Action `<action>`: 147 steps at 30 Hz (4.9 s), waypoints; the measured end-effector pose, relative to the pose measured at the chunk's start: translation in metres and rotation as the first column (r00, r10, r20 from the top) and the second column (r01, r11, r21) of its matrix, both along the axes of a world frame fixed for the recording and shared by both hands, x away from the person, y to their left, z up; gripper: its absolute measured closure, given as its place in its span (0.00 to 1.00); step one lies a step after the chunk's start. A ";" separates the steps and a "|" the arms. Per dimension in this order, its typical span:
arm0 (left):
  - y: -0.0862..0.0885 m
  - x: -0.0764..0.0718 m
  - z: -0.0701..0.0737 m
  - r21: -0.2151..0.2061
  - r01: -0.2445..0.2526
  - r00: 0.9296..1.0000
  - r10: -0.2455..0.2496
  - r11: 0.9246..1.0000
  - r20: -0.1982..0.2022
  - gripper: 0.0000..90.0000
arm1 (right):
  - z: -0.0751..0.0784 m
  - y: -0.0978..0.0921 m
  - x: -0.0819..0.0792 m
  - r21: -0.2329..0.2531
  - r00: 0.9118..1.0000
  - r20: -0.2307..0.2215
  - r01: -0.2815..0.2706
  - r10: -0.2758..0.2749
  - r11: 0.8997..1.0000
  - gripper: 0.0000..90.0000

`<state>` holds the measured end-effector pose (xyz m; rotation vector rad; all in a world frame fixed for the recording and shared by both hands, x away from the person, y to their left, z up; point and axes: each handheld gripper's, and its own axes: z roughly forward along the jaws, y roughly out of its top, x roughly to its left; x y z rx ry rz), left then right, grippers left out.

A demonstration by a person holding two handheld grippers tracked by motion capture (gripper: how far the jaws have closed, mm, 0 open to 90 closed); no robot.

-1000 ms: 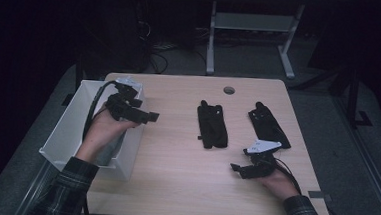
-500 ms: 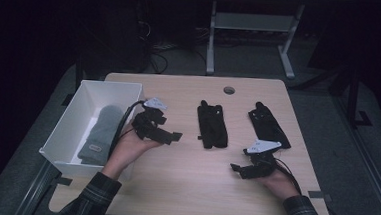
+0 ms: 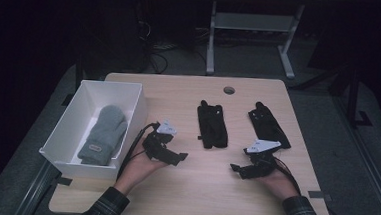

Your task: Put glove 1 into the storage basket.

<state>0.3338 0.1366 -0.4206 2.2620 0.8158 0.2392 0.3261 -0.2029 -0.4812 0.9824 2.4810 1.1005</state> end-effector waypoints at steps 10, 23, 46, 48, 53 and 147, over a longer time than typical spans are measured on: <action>-0.001 -0.014 -0.037 0.082 0.043 0.999 -0.043 0.996 -0.006 0.16 | 0.005 0.006 -0.003 -0.026 1.000 0.022 -0.010 0.010 1.000 0.48; 0.014 -0.028 -0.055 0.011 0.123 0.990 -0.124 0.992 0.072 0.14 | 0.031 0.020 0.030 0.062 1.000 0.013 -0.021 0.020 0.998 1.00; 0.015 -0.028 -0.056 -0.001 0.126 0.989 -0.126 0.992 0.077 0.14 | 0.012 0.069 0.080 0.032 0.994 -0.035 -0.107 0.108 0.994 1.00; 0.015 -0.028 -0.056 -0.003 0.126 0.989 -0.126 0.992 0.078 0.14 | 0.012 0.068 0.078 0.036 0.993 -0.039 -0.110 0.112 0.993 1.00; 0.015 -0.028 -0.056 -0.001 0.126 0.989 -0.125 0.992 0.077 0.14 | 0.012 0.064 0.067 0.044 0.989 -0.055 -0.134 0.136 0.990 1.00; 0.015 -0.028 -0.056 -0.001 0.119 0.990 -0.119 0.993 0.078 0.14 | 0.035 0.056 0.044 0.057 0.985 -0.011 -0.172 0.173 0.984 1.00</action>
